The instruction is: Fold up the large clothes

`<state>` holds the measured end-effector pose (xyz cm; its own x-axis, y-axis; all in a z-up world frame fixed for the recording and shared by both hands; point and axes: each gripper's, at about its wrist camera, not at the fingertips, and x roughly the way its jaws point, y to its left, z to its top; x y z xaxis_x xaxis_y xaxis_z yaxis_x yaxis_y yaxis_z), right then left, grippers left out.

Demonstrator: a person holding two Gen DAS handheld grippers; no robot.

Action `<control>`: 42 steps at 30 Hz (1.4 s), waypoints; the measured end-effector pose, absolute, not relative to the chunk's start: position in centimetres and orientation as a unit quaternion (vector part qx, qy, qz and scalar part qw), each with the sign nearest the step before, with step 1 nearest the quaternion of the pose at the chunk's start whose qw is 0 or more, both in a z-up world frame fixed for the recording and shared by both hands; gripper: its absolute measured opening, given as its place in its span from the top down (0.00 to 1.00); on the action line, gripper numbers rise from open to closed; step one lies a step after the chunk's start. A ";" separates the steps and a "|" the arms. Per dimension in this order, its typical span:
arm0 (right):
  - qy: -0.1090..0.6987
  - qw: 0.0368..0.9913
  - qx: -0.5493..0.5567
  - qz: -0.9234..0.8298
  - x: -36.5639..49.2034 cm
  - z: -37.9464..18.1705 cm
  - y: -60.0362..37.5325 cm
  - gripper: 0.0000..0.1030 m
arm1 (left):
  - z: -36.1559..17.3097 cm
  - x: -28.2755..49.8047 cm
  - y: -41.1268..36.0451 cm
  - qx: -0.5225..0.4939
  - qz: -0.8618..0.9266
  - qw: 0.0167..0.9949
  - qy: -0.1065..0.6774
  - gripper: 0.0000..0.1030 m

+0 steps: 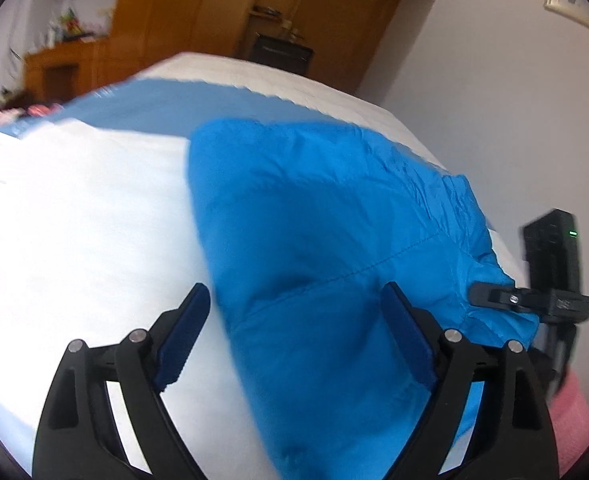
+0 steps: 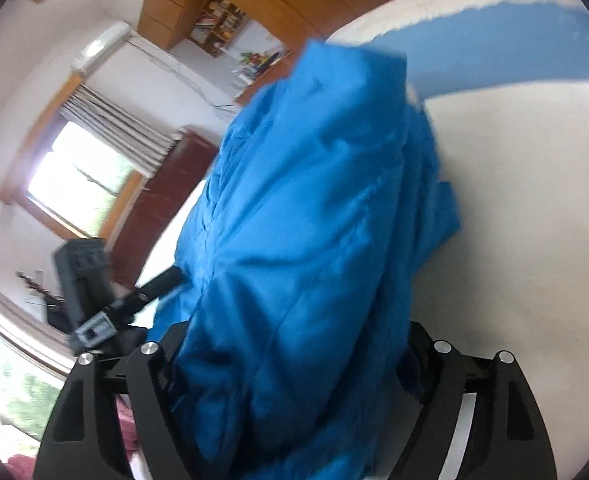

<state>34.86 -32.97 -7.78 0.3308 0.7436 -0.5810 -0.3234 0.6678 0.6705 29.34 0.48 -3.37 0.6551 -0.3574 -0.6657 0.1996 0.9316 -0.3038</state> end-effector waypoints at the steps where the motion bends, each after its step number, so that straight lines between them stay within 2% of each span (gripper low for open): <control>1: 0.467 0.793 0.216 0.325 34.0 -7.0 -33.1 0.21 | -2.9 28.9 0.5 -0.096 -0.143 0.907 0.385 0.12; 6: 0.457 0.833 0.175 0.258 30.0 -4.1 -33.0 0.13 | -1.2 25.3 0.3 -0.066 -0.099 0.916 0.382 0.07; 14: 0.458 0.856 0.127 0.204 23.6 -1.0 -31.3 0.09 | 0.8 20.4 0.0 -0.032 -0.051 0.929 0.365 0.06; 16: 0.456 0.862 0.110 0.191 21.4 -0.7 -31.3 0.04 | 1.3 19.2 -0.2 -0.024 -0.047 0.930 0.364 0.06; 23: 0.442 0.880 0.060 0.162 17.3 1.4 -30.2 0.04 | 2.9 14.9 -0.7 -0.015 -0.039 0.935 0.352 0.05; 42: 0.420 0.900 0.020 0.113 12.0 3.3 -29.0 0.04 | 5.1 8.9 -0.8 0.007 -0.031 0.938 0.344 0.04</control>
<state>12.02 -28.98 3.28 0.6219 0.2212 -0.7512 -0.1870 0.9735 0.1318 8.94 -0.78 5.12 0.7612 -0.0534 -0.6463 0.0627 0.9980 -0.0087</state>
